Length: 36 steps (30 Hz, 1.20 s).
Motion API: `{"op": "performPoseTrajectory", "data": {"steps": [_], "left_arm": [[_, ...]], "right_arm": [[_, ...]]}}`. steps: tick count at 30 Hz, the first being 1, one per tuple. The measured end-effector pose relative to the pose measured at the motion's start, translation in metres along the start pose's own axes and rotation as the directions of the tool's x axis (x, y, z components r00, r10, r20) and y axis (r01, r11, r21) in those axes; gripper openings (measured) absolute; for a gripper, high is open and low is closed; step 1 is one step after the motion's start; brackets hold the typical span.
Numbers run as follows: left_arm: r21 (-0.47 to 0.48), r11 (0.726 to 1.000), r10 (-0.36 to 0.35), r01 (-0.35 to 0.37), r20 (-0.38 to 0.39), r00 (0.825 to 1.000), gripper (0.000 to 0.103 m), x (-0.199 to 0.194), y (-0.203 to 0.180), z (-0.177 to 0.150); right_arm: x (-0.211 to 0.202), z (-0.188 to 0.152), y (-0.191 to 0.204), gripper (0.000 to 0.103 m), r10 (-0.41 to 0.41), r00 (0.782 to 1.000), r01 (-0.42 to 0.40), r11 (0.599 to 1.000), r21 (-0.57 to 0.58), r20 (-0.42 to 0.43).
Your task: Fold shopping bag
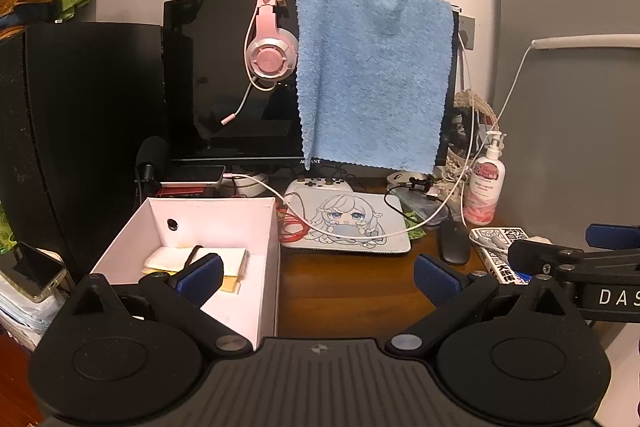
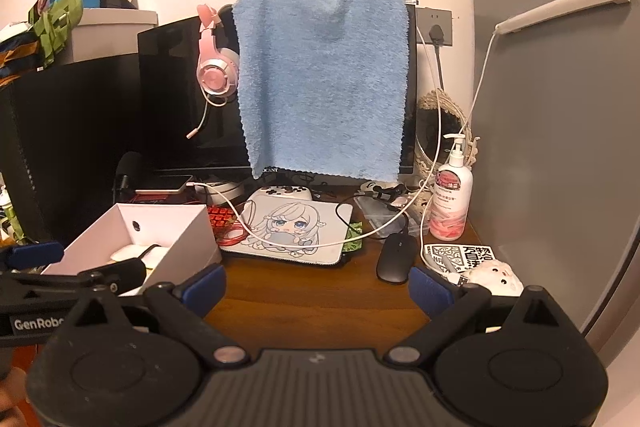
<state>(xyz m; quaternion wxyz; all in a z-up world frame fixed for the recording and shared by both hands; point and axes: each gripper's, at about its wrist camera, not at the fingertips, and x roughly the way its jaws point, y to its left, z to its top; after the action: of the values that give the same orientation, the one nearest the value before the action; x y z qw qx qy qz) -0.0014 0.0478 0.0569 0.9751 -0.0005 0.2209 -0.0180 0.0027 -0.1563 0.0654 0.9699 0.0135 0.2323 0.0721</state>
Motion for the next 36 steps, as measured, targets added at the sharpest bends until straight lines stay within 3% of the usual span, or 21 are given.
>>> {"op": "performPoseTrajectory", "data": {"steps": [36], "left_arm": [[0.01,1.0,0.024,-0.024,-0.017,1.0,0.102,0.0064,-0.0001,-0.0053]], "right_arm": [[0.0052,-0.0033,0.0063,0.098,0.021,1.0,-0.021,1.0,-0.017,-0.008]]}}
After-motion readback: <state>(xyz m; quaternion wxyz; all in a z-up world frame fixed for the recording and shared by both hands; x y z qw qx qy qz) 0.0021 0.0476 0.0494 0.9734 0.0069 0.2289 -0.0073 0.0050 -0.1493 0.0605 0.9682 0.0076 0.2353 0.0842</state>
